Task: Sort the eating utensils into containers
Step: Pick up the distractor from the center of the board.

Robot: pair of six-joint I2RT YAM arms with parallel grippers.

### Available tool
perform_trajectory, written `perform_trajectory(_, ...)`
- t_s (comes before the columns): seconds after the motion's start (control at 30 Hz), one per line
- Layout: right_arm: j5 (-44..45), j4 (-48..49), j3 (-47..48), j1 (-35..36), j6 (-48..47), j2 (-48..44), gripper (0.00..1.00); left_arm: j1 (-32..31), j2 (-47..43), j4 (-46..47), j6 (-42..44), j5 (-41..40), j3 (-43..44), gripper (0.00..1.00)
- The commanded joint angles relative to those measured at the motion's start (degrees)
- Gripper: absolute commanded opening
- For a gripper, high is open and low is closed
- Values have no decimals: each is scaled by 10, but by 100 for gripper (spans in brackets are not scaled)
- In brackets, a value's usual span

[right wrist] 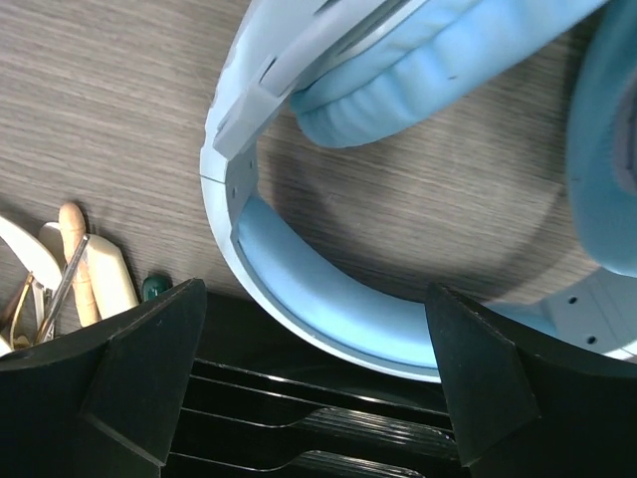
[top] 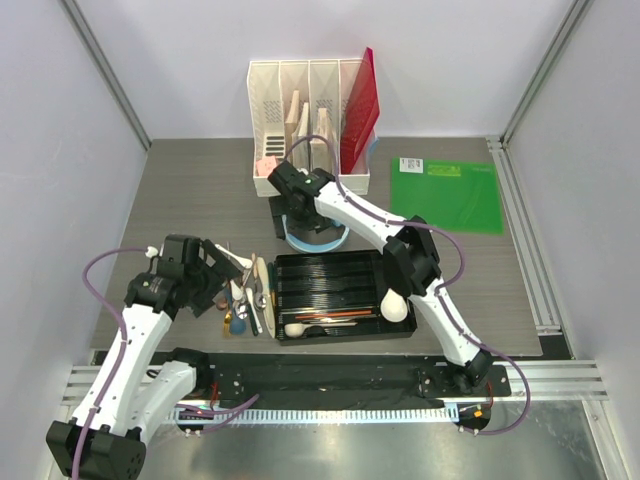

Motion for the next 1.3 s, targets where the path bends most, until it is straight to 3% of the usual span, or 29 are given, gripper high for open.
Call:
perform_trajectory(0.0,-19,10,-4,5,-18,8,97,3,-7,3,-11,4,-2,99)
perform_trajectory(0.2,-28,17,-25,4,-25,33,93,3,-8,3,-15,2,-5,99)
perform_trajectory(0.3,-19,21,-35,4,-26,35,74,3,-3,4,-15,7,-6,99)
perform_trajectory(0.43,-21,42,-51,4,-35,26,59,3,-1,6,-14,7,-7,99)
perform_trajectory(0.53,-28,48,-58,6,-38,27,32,3,7,10,-12,8,-6,99)
perform_trajectory(0.57,-30,48,-59,7,-38,27,8,4,10,10,-11,9,-6,99)
perform_trajectory(0.6,-36,48,-63,7,-39,26,5,3,17,10,-10,12,-6,100)
perform_trajectory(0.87,-10,35,-60,41,-67,-24,1,4,29,11,-5,13,-5,100)
perform_trajectory(1.0,9,2,31,60,-88,-13,1,5,36,11,-6,12,-7,99)
perform_trajectory(1.27,-53,18,70,74,-90,-47,1,17,8,-24,-17,-36,6,100)
